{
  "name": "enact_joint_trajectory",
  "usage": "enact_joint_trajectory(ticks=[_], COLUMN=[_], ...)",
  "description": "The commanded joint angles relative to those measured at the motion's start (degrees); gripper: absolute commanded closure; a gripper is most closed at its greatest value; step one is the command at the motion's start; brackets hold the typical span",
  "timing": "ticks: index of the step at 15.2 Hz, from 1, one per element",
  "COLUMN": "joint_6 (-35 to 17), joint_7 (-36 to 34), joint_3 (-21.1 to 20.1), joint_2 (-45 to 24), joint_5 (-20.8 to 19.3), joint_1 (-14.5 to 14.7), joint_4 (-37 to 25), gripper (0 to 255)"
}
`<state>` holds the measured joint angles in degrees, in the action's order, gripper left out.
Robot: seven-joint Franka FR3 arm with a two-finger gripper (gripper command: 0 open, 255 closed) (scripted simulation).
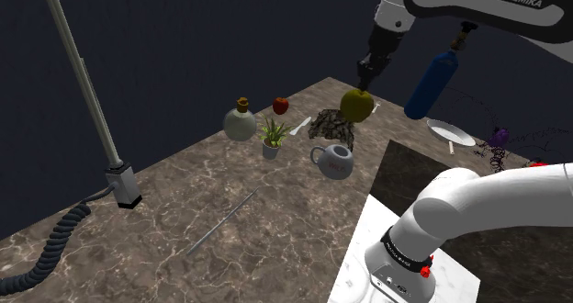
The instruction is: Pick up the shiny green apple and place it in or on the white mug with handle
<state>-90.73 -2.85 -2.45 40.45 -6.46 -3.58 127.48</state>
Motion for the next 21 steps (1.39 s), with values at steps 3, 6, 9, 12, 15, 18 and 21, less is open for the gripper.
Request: enact_joint_trajectory(ticks=[3, 6, 9, 12, 15, 18, 21], joint_6=[-1.42, -3.52, -5.64, -7.79, -9.96, -12.16, -14.41], joint_7=[1.11, 0.85, 0.59, 0.32, 0.05, -0.22, -0.50], joint_3=[1.09, 1.14, 1.18, 1.23, 1.26, 1.30, 1.34], joint_2=[0.61, 1.24, 1.77, 2.20, 2.53, 2.74, 2.84], joint_5=[-0.65, -0.69, -0.73, -0.79, -0.86, -0.94, -1.03], joint_1=[-0.29, -0.25, -0.22, -0.19, -0.17, -0.16, -0.16], joint_4=[1.89, 4.64, 7.31, 9.90, 12.41, 14.85, 17.22], gripper=[255, 255, 255, 255, 255, 255, 255])
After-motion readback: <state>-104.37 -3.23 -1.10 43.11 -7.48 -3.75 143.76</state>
